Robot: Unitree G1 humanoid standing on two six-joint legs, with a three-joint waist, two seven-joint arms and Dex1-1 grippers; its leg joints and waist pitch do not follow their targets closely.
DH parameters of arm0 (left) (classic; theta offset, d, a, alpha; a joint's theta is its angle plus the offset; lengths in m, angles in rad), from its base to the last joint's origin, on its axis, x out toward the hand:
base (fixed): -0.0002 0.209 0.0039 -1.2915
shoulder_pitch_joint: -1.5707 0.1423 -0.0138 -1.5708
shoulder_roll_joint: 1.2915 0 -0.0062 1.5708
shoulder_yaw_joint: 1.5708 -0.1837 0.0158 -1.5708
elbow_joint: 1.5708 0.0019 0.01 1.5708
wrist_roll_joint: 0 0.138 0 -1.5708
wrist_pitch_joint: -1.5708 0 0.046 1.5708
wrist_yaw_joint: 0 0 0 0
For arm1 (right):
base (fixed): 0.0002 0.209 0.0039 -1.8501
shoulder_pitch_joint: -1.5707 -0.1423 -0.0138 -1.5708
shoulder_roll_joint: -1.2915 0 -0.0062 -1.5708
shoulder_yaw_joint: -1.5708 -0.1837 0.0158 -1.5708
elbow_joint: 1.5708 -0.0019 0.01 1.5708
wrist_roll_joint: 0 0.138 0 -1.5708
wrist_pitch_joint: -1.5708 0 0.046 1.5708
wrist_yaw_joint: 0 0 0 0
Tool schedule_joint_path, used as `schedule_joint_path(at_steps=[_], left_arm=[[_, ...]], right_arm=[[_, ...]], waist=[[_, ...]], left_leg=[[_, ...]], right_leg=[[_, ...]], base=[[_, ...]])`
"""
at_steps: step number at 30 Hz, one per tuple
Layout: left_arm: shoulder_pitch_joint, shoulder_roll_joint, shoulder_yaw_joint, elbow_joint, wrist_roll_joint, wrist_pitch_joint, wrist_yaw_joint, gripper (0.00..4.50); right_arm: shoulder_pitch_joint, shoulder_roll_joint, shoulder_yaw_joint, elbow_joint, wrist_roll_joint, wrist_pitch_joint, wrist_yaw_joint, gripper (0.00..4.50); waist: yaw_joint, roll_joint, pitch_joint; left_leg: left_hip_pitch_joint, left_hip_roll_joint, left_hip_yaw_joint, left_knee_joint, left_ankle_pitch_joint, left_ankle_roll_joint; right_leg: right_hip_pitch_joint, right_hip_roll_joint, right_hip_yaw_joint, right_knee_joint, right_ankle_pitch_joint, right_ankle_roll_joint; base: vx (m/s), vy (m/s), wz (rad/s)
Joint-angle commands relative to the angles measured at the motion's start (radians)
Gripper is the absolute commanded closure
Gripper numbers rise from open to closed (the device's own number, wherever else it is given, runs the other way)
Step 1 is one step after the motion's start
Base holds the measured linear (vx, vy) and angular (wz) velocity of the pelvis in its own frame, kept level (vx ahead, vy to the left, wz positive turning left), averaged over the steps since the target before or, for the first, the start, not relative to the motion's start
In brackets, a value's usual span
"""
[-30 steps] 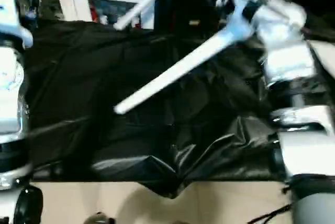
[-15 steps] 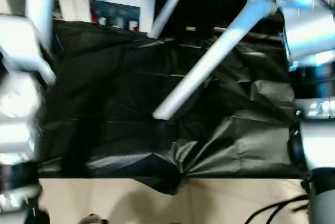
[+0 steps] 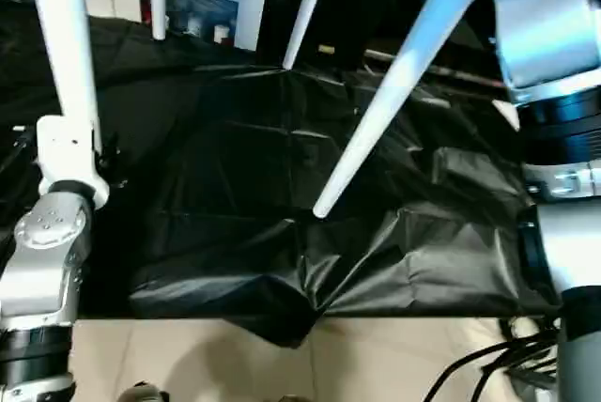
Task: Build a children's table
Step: Flip table
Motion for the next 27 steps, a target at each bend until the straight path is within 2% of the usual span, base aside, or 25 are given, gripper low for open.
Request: schedule_joint_path(at_steps=[1, 3, 5, 6, 7, 8, 9, 11, 12, 14, 16, 18, 20, 21, 22, 24, 25, 26, 27], left_arm=[[0.003, 0.015, 0.005, 0.026, 0.028, 0.024, 0.019, 3.18], [0.012, 0.021, -0.004, 0.026, 0.036, 0.023, 0.023, 3.19], [0.015, 0.022, -0.007, 0.026, 0.035, 0.023, 0.026, 3.19], [0.025, 0.021, -0.009, 0.027, 0.033, 0.023, 0.034, 3.19], [0.029, 0.021, -0.010, 0.027, 0.032, 0.023, 0.037, 3.19], [0.034, 0.020, -0.010, 0.028, 0.031, 0.022, 0.041, 3.19], [0.036, 0.020, -0.011, 0.026, 0.029, 0.024, 0.042, 3.19], [0.043, 0.019, -0.013, 0.025, 0.030, 0.023, 0.044, 3.19], [0.046, 0.019, -0.014, 0.025, 0.031, 0.022, 0.045, 3.19], [0.052, 0.019, -0.013, 0.024, 0.029, 0.020, 0.050, 3.19], [0.056, 0.020, -0.011, 0.021, 0.028, 0.021, 0.052, 3.20], [0.067, 0.024, -0.009, 0.014, 0.028, 0.021, 0.056, 3.20], [0.072, 0.027, -0.007, 0.007, 0.027, 0.022, 0.058, 3.20], [0.075, 0.029, -0.006, 0.005, 0.026, 0.023, 0.059, 3.20], [0.078, 0.030, -0.006, 0.001, 0.026, 0.024, 0.060, 3.20], [0.082, 0.032, -0.006, -0.004, 0.025, 0.026, 0.060, 3.20], [0.087, 0.030, -0.006, -0.010, 0.022, 0.032, 0.065, 3.20], [0.087, 0.030, -0.006, -0.010, 0.022, 0.032, 0.065, 3.20], [0.097, 0.026, -0.008, -0.019, 0.020, 0.034, 0.070, 3.20]], right_arm=[[0.061, 0.016, 0.060, 0.014, 0.117, 0.023, 0.245, 2.18], [0.081, 0.011, 0.070, -0.022, 0.129, 0.031, 0.278, 1.79], [0.088, 0.009, 0.073, -0.037, 0.134, 0.035, 0.289, 1.69], [0.114, 0.007, 0.074, -0.097, 0.172, 0.063, 0.328, 1.54], [0.122, 0.007, 0.073, -0.117, 0.185, 0.073, 0.339, 1.54], [0.131, 0.005, 0.074, -0.138, 0.193, 0.082, 0.348, 1.54], [0.134, 0.004, 0.074, -0.148, 0.195, 0.087, 0.352, 1.31], [0.146, -0.003, 0.078, -0.170, 0.203, 0.092, 0.368, 1.23], [0.150, -0.005, 0.078, -0.177, 0.204, 0.094, 0.374, 1.17], [0.161, -0.005, 0.075, -0.193, 0.208, 0.098, 0.387, 0.99], [0.167, -0.003, 0.072, -0.204, 0.215, 0.101, 0.394, 0.89], [0.185, 0.005, 0.062, -0.238, 0.249, 0.109, 0.405, 0.64], [0.195, 0.015, 0.049, -0.260, 0.269, 0.121, 0.405, 0.50], [0.198, 0.021, 0.042, -0.268, 0.276, 0.129, 0.404, 0.32], [0.202, 0.029, 0.033, -0.275, 0.284, 0.127, 0.401, 0.32], [0.206, 0.037, 0.025, -0.283, 0.292, 0.119, 0.397, 0.30], [0.215, 0.058, -0.001, -0.292, 0.337, 0.109, 0.402, 0.30], [0.215, 0.058, -0.001, -0.292, 0.337, 0.109, 0.402, 0.30], [0.228, 0.083, -0.031, -0.303, 0.392, 0.072, 0.409, 0.30]], waist=[[-0.010, 0.047, -0.042], [-0.009, 0.045, -0.043], [-0.008, 0.045, -0.041], [-0.008, 0.054, -0.041], [-0.008, 0.049, -0.041], [-0.010, 0.049, -0.037], [-0.011, 0.055, -0.036], [-0.013, 0.051, -0.035], [-0.013, 0.050, -0.037], [-0.015, 0.049, -0.035], [-0.017, 0.053, -0.031], [-0.022, 0.052, -0.024], [-0.026, 0.052, -0.024], [-0.030, 0.054, -0.027], [-0.032, 0.057, -0.027], [-0.046, 0.069, -0.023], [-0.050, 0.074, -0.020], [-0.053, 0.074, -0.019], [-0.057, 0.076, -0.019]], left_leg=[[0.047, 0.041, -0.023, -0.096, -0.449, -0.114], [0.045, 0.041, -0.023, -0.097, -0.442, -0.113], [0.045, 0.042, -0.023, -0.098, -0.439, -0.111], [0.046, 0.041, -0.024, -0.099, -0.447, -0.114], [0.049, 0.042, -0.024, -0.098, -0.464, -0.117], [0.051, 0.041, -0.026, -0.100, -0.497, -0.118], [0.052, 0.040, -0.030, -0.100, -0.524, -0.122], [0.056, 0.039, -0.032, -0.098, -0.558, -0.123], [0.060, 0.039, -0.030, -0.095, -0.563, -0.116], [0.055, 0.039, -0.035, -0.098, -0.560, -0.107], [0.056, 0.041, -0.040, -0.102, -0.581, -0.113], [0.075, 0.038, -0.044, -0.098, -0.656, -0.117], [0.076, 0.037, -0.052, -0.098, -0.680, -0.119], [0.074, 0.037, -0.056, -0.100, -0.682, -0.120], [0.073, 0.038, -0.060, -0.102, -0.688, -0.122], [0.075, 0.044, -0.075, -0.116, -0.747, -0.132], [0.082, 0.047, -0.080, -0.122, -0.789, -0.134], [0.084, 0.048, -0.083, -0.124, -0.804, -0.135], [0.081, 0.051, -0.089, -0.131, -0.837, -0.133]], right_leg=[[-0.001, -0.068, 0.042, -0.076, -0.299, -0.088], [0.003, -0.069, 0.043, -0.075, -0.293, -0.087], [0.003, -0.069, 0.044, -0.076, -0.297, -0.085], [0.003, -0.069, 0.044, -0.076, -0.301, -0.085], [0.001, -0.068, 0.043, -0.078, -0.313, -0.082], [0.000, -0.067, 0.041, -0.082, -0.353, -0.078], [0.001, -0.069, 0.040, -0.085, -0.389, -0.071], [-0.005, -0.070, 0.037, -0.093, -0.439, -0.061], [-0.006, -0.070, 0.037, -0.095, -0.440, -0.056], [-0.002, -0.071, 0.035, -0.097, -0.455, -0.049], [-0.003, -0.071, 0.031, -0.100, -0.483, -0.048], [-0.015, -0.069, 0.021, -0.116, -0.563, -0.034], [-0.008, -0.072, 0.011, -0.124, -0.616, -0.020], [-0.002, -0.074, 0.009, -0.124, -0.615, -0.019], [0.001, -0.075, 0.006, -0.125, -0.608, -0.022], [0.014, -0.074, -0.016, -0.130, -0.550, -0.038], [0.017, -0.073, -0.026, -0.132, -0.532, -0.044], [0.019, -0.074, -0.032, -0.134, -0.520, -0.047], [0.029, -0.075, -0.042, -0.132, -0.508, -0.050]], base=[[0.000, 0.000, 0.00], [0.000, 0.000, 0.00], [0.000, 0.000, 0.00], [0.000, 0.000, 0.00], [0.000, 0.000, 0.00], [0.000, 0.000, 0.00], [0.000, 0.000, 0.00], [0.000, 0.000, 0.00], [0.000, 0.000, 0.00], [0.000, 0.000, 0.00], [0.000, 0.000, 0.00], [0.000, 0.000, 0.00], [0.000, 0.000, 0.00], [0.000, 0.000, 0.00], [0.000, 0.000, 0.00], [0.000, 0.000, 0.00], [0.000, 0.000, 0.00], [0.000, 0.000, 0.00], [0.000, 0.000, 0.00]])
